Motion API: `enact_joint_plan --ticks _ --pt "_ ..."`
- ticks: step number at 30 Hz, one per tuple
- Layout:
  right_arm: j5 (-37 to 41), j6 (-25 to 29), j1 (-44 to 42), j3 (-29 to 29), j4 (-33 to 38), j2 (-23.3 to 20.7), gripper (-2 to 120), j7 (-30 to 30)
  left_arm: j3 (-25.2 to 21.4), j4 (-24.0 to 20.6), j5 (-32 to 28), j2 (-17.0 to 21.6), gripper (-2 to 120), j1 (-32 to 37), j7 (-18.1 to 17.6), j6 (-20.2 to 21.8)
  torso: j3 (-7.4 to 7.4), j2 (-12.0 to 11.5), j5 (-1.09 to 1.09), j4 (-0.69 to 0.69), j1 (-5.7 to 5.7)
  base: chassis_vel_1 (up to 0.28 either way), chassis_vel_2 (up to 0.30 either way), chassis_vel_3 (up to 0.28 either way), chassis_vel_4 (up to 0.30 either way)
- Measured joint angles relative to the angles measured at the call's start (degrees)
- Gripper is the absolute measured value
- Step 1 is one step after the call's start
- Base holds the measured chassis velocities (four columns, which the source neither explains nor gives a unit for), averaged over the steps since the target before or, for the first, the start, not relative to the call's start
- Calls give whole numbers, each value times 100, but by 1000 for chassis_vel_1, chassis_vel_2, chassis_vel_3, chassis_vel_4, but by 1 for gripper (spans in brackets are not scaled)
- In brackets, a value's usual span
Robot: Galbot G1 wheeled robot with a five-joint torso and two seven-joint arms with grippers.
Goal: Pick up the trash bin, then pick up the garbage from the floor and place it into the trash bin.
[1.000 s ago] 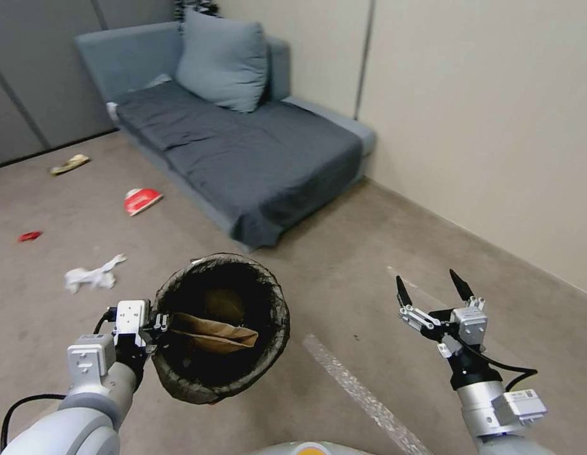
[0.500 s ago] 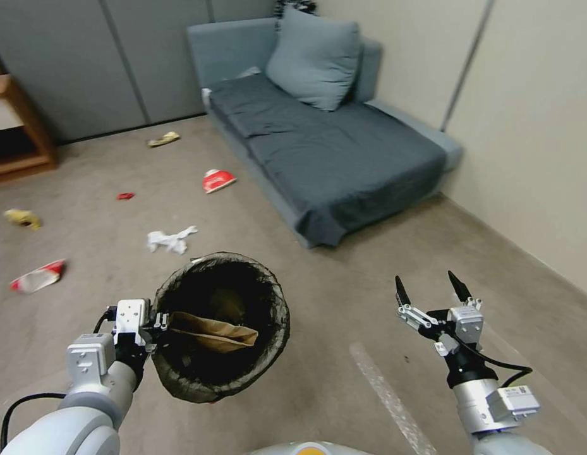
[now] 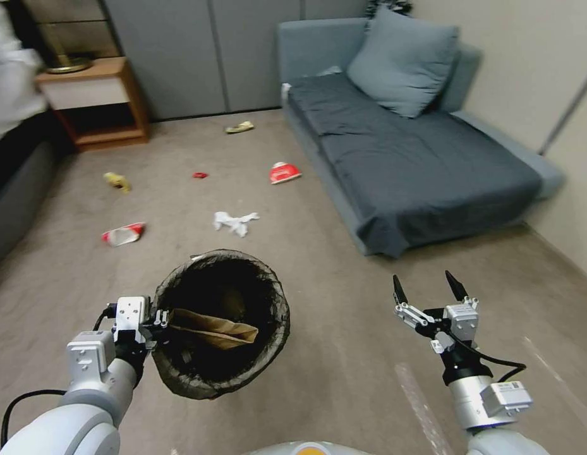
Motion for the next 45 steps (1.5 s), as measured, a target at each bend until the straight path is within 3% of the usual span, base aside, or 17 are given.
enact_joint_plan --ticks 22,45 --pt "-74 -223 164 -175 -45 -17 100 97 8 0 17 -60 2 -40 -82 -77 0 0 1 -1 0 39 70 73 36" --pt "-104 -216 133 -198 -35 6 100 122 -12 0 8 -73 2 -69 -125 -73 1 0 0 -1 0 -238 236 238 -238"
